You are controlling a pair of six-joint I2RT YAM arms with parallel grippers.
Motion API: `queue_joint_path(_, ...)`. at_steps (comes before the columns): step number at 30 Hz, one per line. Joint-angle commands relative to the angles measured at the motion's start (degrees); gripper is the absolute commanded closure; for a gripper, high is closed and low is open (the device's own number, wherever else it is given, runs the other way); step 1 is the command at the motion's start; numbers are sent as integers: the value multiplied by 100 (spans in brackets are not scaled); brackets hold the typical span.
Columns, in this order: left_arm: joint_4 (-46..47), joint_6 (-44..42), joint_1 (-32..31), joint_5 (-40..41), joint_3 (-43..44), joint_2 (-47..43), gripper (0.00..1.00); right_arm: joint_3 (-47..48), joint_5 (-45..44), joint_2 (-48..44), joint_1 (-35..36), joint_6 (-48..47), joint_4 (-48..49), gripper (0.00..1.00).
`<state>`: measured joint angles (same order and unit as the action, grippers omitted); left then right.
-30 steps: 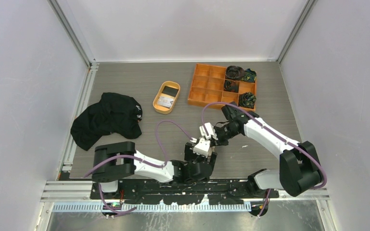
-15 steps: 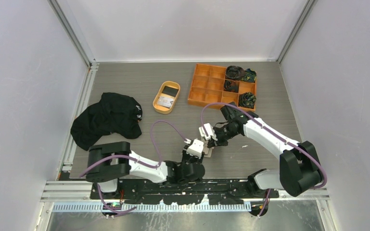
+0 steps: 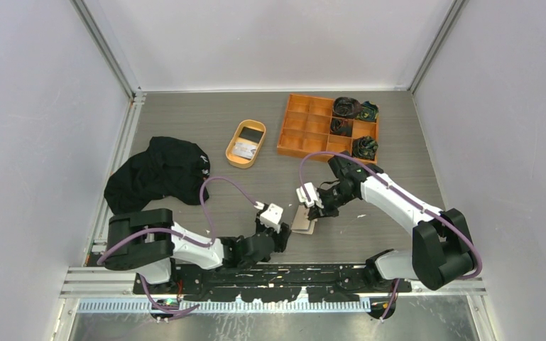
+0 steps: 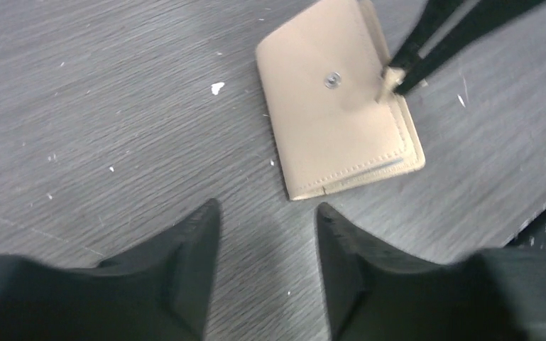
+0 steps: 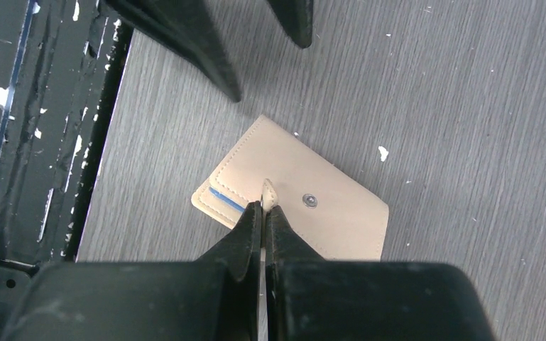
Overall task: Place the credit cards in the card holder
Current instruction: Open the card holder at the center of the board.
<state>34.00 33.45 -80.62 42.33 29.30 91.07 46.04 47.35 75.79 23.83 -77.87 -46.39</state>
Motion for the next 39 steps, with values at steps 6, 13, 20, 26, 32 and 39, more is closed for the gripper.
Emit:
queue_joint_path(6,2538,-1464,-2,-1193,-894,-472,8,144,344,-65,-53,-126,-125,98)
queue_joint_path(13,3078,-2041,10,-1696,-1035,-230,2,203,366,97,-73,-123,-232,98)
queue_joint_path(20,3609,-2993,3,-1647,-1077,190,4,281,406,152,-78,-229,-410,98)
queue_joint_path(26,4788,-2697,3,-1811,-1098,1005,4,519,412,272,-122,-664,-1038,98)
queue_joint_path(32,4769,-2021,-2,-1860,-1185,936,5,617,445,337,-236,-856,-1275,98)
queue_joint_path(39,1213,-1304,2,-1492,-559,-445,8,668,472,281,-371,-847,-1293,97)
